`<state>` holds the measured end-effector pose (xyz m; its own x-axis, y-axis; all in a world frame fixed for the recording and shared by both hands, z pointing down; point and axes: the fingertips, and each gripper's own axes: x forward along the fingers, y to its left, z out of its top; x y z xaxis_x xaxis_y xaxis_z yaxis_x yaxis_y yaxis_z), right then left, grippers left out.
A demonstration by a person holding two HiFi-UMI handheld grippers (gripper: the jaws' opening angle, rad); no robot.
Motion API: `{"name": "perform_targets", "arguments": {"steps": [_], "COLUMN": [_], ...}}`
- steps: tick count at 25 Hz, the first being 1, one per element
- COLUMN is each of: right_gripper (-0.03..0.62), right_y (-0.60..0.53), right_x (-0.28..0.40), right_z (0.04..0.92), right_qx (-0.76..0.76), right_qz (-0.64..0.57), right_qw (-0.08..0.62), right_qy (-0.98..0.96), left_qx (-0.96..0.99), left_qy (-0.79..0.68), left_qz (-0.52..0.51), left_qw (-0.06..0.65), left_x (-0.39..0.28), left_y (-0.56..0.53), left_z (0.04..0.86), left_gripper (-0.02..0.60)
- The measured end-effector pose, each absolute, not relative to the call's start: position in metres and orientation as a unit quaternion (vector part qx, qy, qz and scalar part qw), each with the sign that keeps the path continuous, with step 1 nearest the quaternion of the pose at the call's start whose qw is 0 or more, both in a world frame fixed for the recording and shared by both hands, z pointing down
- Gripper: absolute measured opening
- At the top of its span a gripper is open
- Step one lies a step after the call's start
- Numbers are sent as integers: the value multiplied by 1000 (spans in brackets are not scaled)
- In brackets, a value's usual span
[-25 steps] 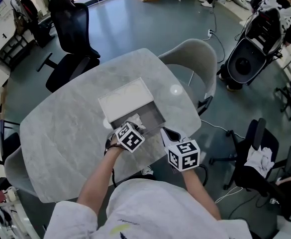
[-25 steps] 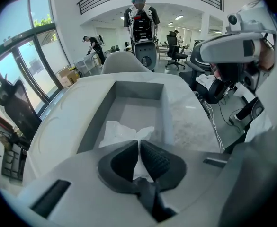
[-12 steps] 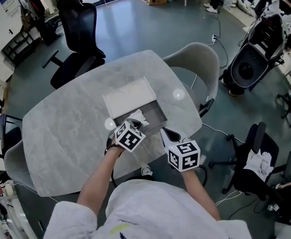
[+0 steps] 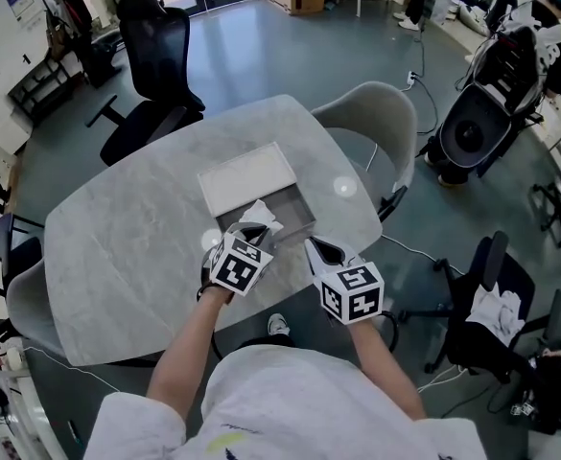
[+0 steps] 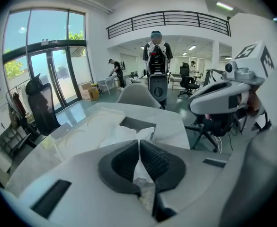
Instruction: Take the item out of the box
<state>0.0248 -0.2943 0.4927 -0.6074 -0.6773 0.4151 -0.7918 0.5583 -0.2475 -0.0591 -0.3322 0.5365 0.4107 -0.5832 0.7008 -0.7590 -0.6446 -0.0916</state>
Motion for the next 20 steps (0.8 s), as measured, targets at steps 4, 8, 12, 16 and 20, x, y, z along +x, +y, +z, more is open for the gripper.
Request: {"name": "perform_targets", "arguments": {"steps": [4, 8, 12, 16, 20], "right_gripper": [5, 5, 5, 5, 5], "right_y": [-286, -277, -263, -250, -236], "right_x": [30, 34, 38, 42, 46], "right_z": [482, 473, 466, 461, 459], "right_qx": [417, 413, 409, 404, 401], "right_qz": [193, 184, 177, 174, 174], "right_qw": [132, 127, 123, 118, 112], "right_qy": [-878, -883, -887, -890, -892], "left_qx": [834, 833, 831, 824, 815], "left_qy": [-427, -451, -472, -497, -523], "left_qz": [325, 290, 259, 234, 205], "left_qw": [127, 135, 138, 137, 143], "left_x": [-56, -55, -54, -53, -52], "left_y": [-319, -304, -288, -273, -255], "left_z": [521, 507, 494, 483, 473], "left_gripper": [18, 18, 18, 18, 18]}}
